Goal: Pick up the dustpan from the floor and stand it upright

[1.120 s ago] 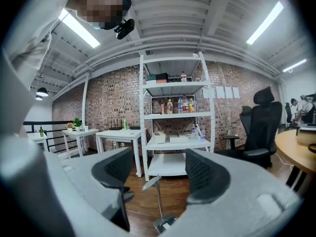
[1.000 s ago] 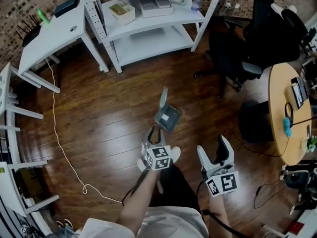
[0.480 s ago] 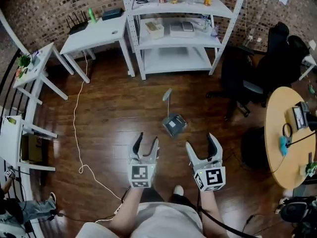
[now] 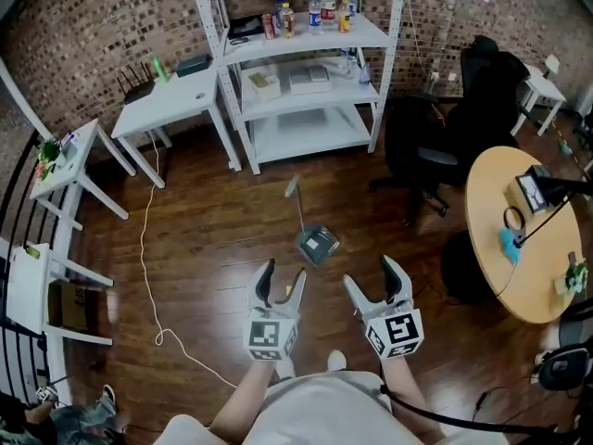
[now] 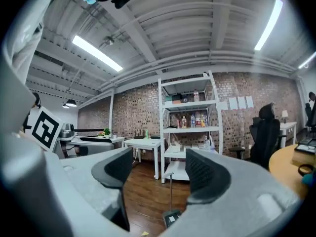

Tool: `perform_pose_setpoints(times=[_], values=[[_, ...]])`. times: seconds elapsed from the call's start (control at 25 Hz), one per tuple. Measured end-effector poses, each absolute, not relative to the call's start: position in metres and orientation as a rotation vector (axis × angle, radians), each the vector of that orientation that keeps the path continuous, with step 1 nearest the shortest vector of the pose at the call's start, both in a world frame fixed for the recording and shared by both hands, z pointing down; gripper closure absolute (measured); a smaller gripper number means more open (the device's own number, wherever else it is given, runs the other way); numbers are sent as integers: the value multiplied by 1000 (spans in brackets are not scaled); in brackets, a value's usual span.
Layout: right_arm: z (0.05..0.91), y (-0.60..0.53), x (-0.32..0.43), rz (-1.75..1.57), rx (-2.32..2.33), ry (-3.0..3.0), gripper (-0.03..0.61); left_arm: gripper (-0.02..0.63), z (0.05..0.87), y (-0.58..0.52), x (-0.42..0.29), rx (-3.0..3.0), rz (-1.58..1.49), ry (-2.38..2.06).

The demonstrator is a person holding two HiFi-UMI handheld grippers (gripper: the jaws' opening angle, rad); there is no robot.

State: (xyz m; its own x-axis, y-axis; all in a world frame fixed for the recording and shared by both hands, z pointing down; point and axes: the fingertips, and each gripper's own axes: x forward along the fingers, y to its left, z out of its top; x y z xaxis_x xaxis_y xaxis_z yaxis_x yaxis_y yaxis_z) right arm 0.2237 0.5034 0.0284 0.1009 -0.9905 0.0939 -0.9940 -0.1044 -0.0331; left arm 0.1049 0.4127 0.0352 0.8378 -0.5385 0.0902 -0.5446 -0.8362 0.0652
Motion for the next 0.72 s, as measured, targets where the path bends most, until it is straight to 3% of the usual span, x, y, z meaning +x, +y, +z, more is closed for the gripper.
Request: perform_pose_setpoints(times=[0.72], values=[[-21,491,185,-17,2278,-2126,258,354,-15,414,70,2949,-123,-843]])
